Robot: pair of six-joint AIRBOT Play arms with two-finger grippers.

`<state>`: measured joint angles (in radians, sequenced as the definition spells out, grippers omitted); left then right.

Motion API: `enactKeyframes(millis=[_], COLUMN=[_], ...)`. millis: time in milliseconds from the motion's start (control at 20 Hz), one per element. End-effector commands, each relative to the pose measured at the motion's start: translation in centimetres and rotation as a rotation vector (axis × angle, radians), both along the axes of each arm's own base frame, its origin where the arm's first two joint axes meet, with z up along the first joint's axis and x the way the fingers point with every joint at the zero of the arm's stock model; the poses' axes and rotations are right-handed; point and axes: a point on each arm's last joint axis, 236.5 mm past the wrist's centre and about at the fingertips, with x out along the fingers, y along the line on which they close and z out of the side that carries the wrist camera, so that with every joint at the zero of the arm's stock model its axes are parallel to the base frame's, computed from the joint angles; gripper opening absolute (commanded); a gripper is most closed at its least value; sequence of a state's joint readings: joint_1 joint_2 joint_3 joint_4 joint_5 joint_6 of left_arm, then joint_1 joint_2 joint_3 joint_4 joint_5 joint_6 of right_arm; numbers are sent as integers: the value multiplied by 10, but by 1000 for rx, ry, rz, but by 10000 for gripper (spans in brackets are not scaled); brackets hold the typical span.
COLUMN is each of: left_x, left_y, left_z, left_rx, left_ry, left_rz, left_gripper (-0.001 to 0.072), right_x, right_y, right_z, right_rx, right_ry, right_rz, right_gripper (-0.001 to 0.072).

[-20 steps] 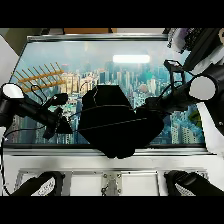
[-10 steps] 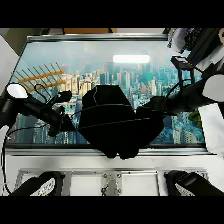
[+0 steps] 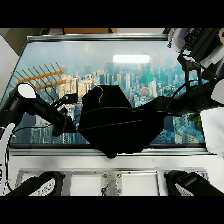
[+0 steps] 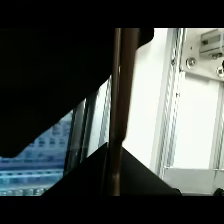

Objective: Fold the clothes and pants, and hang the long-sleeved shirts on hangers.

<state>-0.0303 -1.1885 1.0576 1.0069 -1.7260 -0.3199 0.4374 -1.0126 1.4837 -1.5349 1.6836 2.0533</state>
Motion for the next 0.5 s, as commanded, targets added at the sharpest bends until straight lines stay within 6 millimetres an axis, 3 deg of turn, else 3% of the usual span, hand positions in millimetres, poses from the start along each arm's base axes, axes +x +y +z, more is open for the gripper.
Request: enactKeyframes(millis=[0, 250, 450], left_x=[5, 8, 20], left_y=[-4, -20, -47], left_z=[1, 2, 3], left_rx=[-5, -33, -70], left_ry=[-5, -35, -115], left_rz=[35, 20, 12], left_gripper=[12, 12, 12], right_x=[1, 3, 14], right_y=[-3, 0, 12], right_z=[1, 2, 9], right_rx=[-7, 4, 53], right_ry=[-7, -17, -73], right_rz=[-10, -5, 11], right_gripper=[22, 22, 22])
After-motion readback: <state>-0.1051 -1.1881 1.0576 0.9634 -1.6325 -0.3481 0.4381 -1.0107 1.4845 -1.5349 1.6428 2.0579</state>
